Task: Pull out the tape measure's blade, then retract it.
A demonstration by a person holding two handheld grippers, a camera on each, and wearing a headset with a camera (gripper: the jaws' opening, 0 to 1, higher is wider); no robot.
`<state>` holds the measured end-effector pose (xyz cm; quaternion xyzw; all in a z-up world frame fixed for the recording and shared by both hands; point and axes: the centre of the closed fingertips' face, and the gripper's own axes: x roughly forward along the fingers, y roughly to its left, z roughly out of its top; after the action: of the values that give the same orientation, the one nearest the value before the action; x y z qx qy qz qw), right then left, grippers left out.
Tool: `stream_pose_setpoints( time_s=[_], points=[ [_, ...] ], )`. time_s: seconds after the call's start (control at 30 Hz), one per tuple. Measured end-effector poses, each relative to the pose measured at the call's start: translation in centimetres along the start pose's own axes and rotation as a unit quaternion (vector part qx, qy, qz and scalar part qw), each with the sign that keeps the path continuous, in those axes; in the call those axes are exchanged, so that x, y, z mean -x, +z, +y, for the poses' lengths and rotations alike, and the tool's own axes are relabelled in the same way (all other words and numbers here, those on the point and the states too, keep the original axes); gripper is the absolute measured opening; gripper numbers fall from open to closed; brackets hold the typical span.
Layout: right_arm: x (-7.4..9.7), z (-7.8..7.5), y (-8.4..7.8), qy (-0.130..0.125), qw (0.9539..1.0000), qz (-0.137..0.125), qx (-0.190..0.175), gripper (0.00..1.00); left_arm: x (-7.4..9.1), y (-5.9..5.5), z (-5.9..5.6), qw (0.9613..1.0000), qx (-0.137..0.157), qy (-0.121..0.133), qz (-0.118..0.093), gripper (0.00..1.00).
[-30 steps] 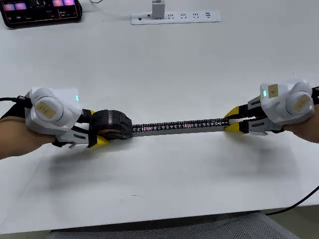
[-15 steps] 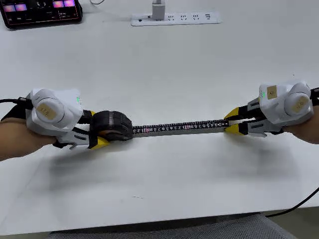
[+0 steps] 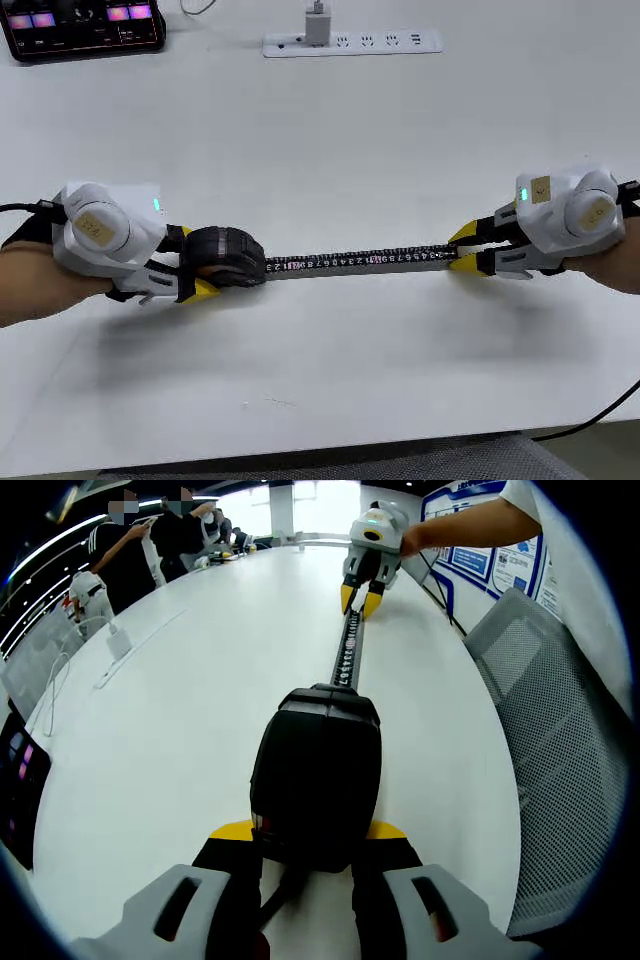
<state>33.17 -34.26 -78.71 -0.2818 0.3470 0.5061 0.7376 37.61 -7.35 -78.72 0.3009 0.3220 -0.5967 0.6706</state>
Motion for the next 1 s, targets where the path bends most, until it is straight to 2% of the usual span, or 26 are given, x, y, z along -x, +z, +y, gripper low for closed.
stream_pose_setpoints(
  time_s=[0.1,0.2,0.43,0.53,0.7,0.83,1.0],
  points=[
    [0.0,0.0,0.1,0.001,1.0,-0.002,-0.005,0.13,0.1,-0.3,-0.1,1.0,0.004,-0.001,0.004,0.33],
    [0.0,0.1,0.2,0.001,0.9995,-0.005,-0.03,0.22,0.5,-0.4,0.1,1.0,0.008,0.002,0.003,0.37],
    [0.0,0.2,0.5,0.002,0.9996,-0.008,-0.027,0.22,0.9,-0.1,0.1,0.9999,0.015,0.003,-0.005,0.38],
    [0.0,0.2,0.7,0.0,0.9996,-0.009,-0.027,0.22,1.3,0.6,0.5,0.9995,0.027,0.007,-0.017,0.38],
    [0.3,0.1,1.3,-0.008,0.9988,-0.022,-0.042,0.25,1.7,0.8,0.3,0.9996,0.019,0.008,-0.019,0.39],
    [0.3,0.3,1.6,-0.016,0.998,-0.029,-0.053,0.28,1.9,0.8,0.5,0.9992,0.026,0.019,-0.024,0.41],
    [0.5,0.5,2.2,-0.026,0.9961,-0.044,-0.072,0.33,2.7,1.1,0.9,0.9972,0.046,0.04,-0.043,0.46]
  ],
)
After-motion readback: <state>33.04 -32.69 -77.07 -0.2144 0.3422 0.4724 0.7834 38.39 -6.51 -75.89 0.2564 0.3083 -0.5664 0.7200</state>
